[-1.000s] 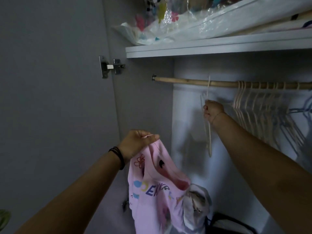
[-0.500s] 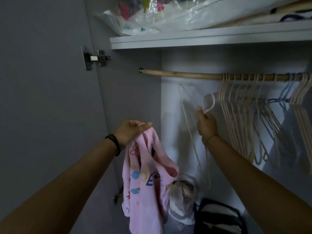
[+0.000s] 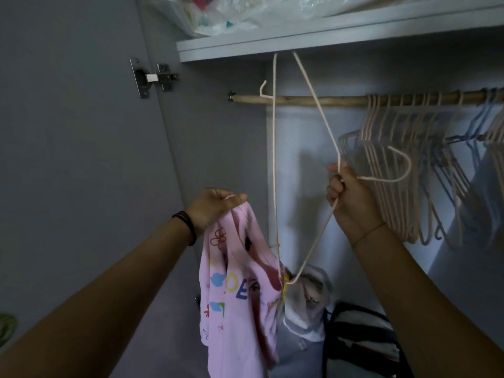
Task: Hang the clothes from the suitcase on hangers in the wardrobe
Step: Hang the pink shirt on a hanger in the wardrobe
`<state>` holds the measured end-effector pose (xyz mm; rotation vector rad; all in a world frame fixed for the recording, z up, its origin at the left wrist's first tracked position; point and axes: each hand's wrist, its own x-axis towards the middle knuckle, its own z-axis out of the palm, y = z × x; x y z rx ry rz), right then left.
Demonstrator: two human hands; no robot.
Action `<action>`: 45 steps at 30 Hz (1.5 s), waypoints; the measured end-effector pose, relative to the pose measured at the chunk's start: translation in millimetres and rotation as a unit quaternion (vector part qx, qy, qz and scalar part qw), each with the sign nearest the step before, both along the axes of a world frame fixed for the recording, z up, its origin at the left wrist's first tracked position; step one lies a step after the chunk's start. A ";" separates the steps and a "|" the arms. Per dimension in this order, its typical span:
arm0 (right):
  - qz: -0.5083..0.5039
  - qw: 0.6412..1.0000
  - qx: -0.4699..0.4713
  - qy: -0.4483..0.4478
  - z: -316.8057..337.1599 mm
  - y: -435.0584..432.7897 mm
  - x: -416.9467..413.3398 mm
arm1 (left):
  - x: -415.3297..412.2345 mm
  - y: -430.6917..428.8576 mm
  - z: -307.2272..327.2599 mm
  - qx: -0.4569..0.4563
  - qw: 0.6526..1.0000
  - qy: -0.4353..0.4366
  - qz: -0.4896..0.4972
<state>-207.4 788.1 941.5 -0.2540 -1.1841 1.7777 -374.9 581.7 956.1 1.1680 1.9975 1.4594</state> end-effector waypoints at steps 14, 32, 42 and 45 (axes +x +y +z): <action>0.073 0.996 -0.039 0.013 -30.1 -25.7 21.1 | 3.3 -6.2 -45.0 -0.084 0.995 0.009 0.051; 0.093 0.992 -0.081 0.032 -47.7 -56.2 17.7 | 7.9 -17.5 -27.6 0.008 0.996 -0.087 0.007; 0.088 0.988 0.025 -0.124 -114.3 -61.0 20.7 | -8.6 -31.4 -10.5 0.069 0.988 -0.098 0.093; 0.075 0.979 0.065 -0.180 -111.4 -62.7 26.9 | -16.1 -38.2 -11.6 0.052 0.986 -0.066 0.141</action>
